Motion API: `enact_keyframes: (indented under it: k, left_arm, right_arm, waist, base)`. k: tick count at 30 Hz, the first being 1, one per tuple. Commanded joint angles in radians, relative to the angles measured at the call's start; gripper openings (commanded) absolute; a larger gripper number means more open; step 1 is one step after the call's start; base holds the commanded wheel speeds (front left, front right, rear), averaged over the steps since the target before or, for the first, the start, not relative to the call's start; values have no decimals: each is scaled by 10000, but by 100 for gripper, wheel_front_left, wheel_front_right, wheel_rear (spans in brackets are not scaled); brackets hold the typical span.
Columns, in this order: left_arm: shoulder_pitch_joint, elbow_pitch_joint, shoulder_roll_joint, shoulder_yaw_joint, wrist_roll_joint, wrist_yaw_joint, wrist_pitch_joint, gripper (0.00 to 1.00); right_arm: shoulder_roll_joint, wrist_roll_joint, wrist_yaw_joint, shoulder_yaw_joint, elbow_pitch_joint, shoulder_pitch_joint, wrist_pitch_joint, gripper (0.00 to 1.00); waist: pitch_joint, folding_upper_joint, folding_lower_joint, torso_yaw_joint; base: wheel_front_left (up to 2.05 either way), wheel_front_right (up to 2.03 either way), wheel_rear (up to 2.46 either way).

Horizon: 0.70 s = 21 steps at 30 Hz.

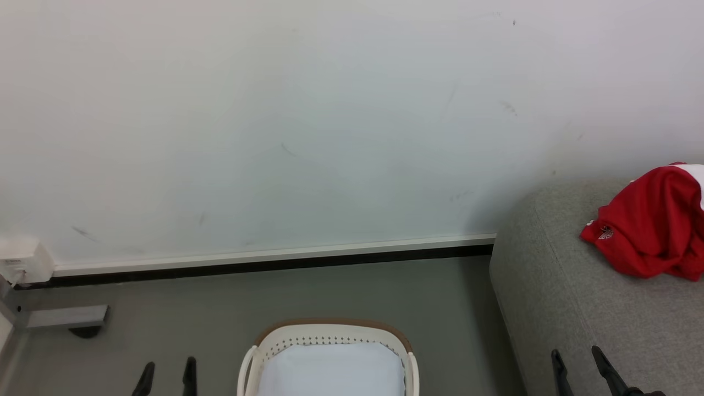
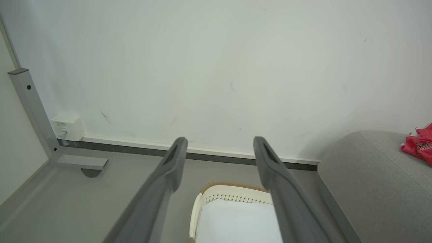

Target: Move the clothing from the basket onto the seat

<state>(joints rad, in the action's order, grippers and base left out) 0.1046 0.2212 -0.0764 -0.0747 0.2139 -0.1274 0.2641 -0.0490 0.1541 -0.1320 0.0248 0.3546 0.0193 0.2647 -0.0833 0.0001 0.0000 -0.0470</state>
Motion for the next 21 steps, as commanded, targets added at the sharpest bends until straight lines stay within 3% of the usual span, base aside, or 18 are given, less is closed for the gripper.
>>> enact_keyframes:
  k: [1,18,19,21]
  left_arm:
    - [27,16,28,-16,-56,-39,5,100]
    - [-73,219,-38,516,351,-41,5,100]
    - [-47,236,-23,602,292,-13,0,0]
    - [6,385,18,638,307,-12,-8,0]
  right_arm:
    - [-30,37,25,-37,24,-76,-5,100]
    - [-29,106,25,113,50,-164,-5,100]
    - [2,71,0,105,38,-47,0,0]
    - [17,85,-2,102,122,28,-5,0]
  waist:
    - [-11,-1,0,26]
    - [40,-1,0,91]
    - [41,-1,0,94]
    - [44,-1,1,102]
  base:
    - [0,0,0]
    - [0,0,0]
    - [0,0,0]
    - [0,0,0]
